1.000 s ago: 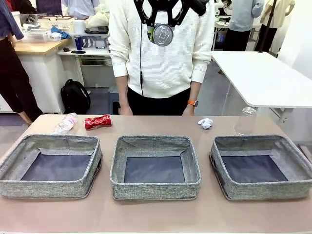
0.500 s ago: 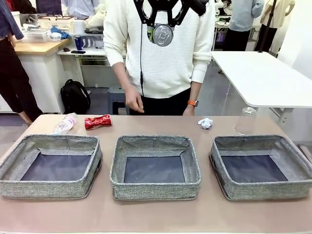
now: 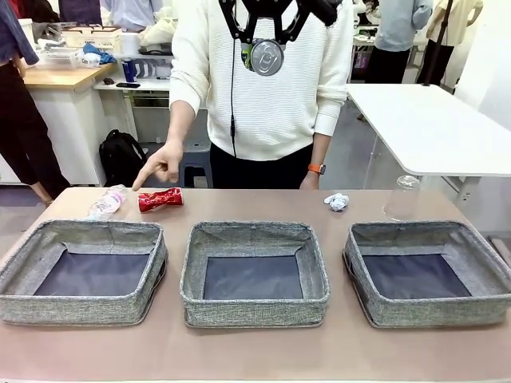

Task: Sort the waste into the appropriate baskets.
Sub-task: Place the picked waste into the Fabric basket indicated by the person.

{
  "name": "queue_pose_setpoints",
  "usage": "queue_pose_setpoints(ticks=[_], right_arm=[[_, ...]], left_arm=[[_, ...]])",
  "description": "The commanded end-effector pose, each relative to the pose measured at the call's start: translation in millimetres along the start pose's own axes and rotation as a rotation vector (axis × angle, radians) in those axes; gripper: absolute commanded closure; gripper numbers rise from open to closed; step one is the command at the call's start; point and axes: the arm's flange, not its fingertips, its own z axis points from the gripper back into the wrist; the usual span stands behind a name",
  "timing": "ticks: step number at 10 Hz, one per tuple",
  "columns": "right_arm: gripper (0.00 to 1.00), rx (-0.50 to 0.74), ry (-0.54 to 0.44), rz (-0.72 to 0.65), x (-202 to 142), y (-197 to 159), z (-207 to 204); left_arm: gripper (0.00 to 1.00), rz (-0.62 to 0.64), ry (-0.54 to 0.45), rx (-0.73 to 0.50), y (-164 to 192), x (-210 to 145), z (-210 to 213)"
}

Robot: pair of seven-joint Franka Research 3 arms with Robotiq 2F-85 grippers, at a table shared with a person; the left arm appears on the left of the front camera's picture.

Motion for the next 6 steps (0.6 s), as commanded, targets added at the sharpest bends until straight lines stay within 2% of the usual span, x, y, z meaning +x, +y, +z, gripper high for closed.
queue_pose_setpoints(ticks=[1,6], right_arm=[[0.63,0.001,-0.001,0.001,-1.4,0.4,1.2],[0.63,0.001,-0.001,0.001,-1.4,0.4,1.2]], left_arm=[[0.00,-0.023,-0.005,-0.017,-1.6,0.6,-0.4],[0.00,-0.023,-0.005,-0.017,-1.6,0.6,-0.4]])
